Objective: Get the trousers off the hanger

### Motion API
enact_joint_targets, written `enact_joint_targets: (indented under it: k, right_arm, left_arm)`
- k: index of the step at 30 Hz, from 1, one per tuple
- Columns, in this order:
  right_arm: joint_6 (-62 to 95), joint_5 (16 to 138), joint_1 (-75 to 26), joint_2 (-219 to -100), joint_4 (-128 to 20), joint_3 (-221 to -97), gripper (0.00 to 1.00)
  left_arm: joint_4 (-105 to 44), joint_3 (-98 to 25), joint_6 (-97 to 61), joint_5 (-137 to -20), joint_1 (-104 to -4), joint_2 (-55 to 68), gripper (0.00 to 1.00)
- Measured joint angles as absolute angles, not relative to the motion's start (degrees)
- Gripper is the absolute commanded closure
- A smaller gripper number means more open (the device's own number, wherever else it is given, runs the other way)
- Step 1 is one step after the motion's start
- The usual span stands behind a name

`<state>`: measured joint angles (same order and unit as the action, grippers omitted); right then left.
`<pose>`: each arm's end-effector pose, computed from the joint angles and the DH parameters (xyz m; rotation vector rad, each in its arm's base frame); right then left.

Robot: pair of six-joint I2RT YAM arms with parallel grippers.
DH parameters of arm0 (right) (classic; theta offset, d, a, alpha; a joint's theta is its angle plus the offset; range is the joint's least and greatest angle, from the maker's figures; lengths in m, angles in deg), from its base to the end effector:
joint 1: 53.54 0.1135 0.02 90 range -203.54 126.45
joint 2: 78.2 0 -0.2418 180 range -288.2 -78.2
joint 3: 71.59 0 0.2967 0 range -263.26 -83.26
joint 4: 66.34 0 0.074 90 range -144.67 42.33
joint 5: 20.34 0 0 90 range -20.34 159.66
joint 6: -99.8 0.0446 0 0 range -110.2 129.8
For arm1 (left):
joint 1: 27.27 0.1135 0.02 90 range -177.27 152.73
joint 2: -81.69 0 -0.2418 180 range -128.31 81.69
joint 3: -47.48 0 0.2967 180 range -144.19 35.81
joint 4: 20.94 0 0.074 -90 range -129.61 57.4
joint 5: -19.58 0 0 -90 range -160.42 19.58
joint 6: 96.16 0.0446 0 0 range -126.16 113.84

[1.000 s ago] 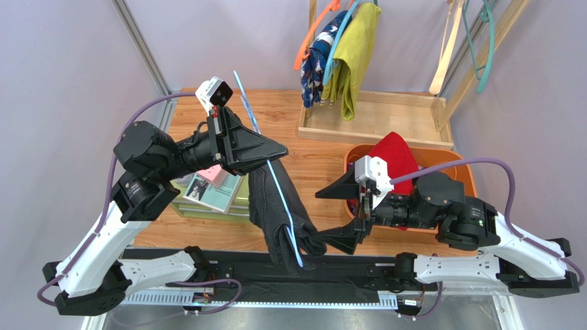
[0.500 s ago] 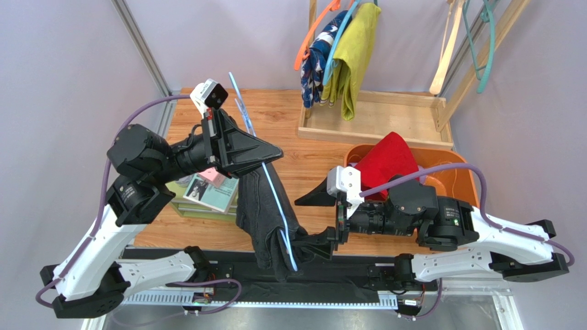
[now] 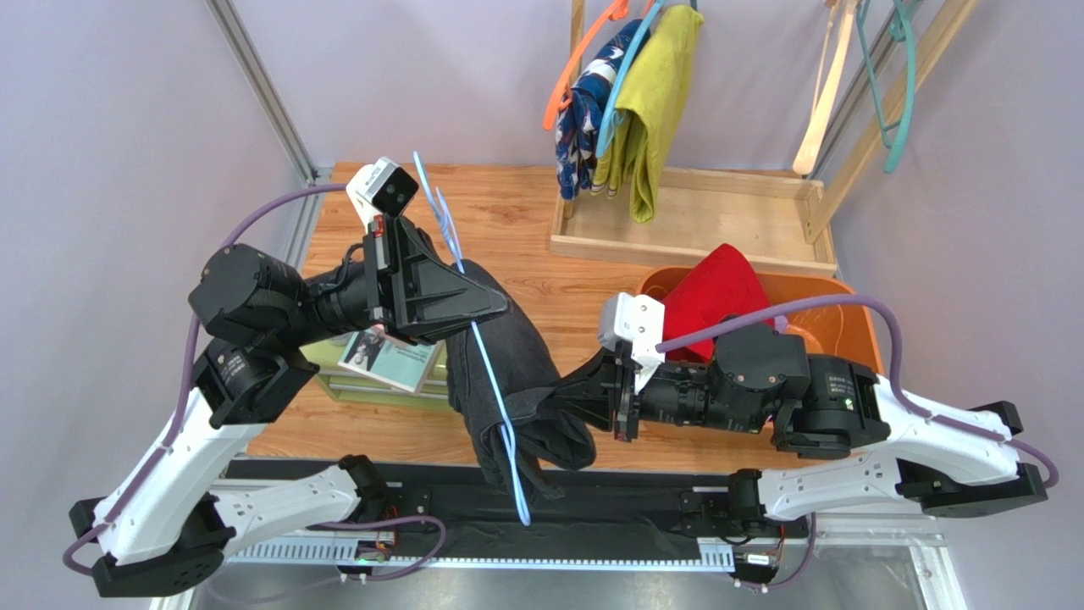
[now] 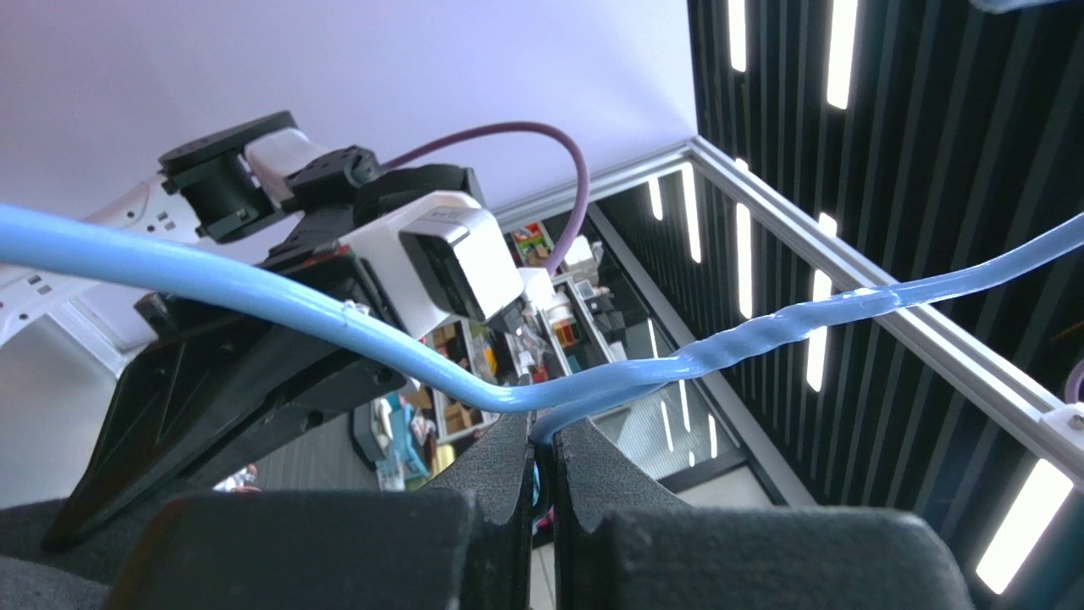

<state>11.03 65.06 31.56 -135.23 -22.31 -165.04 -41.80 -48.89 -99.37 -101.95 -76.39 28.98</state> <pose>0.0245 0.2434 0.4768 -1.1673 1.3950 1.0352 0.1076 -0.1600 0.5541 0.0289 1.6941 -2.3635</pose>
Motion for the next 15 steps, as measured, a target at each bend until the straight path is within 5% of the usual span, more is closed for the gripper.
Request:
enact_joint_targets:
  k: [5,9,15]
  right_arm:
    - [11.0,62.9,31.6,-135.4,-18.9,-167.1,1.00]
    - [11.0,62.7,31.6,-133.2,-16.8,-166.9,0.79]
    - [13.0,63.5,31.7,-130.9,-18.2,-163.8,0.66]
  left_arm:
    - [-41.1,-45.9,-99.7,-103.2,-76.4,31.1,1.00]
    - [-40.9,-44.1,-100.0,-102.7,-76.4,32.7,1.00]
    - [-40.1,-44.1,-101.2,-102.2,-76.4,31.7,1.00]
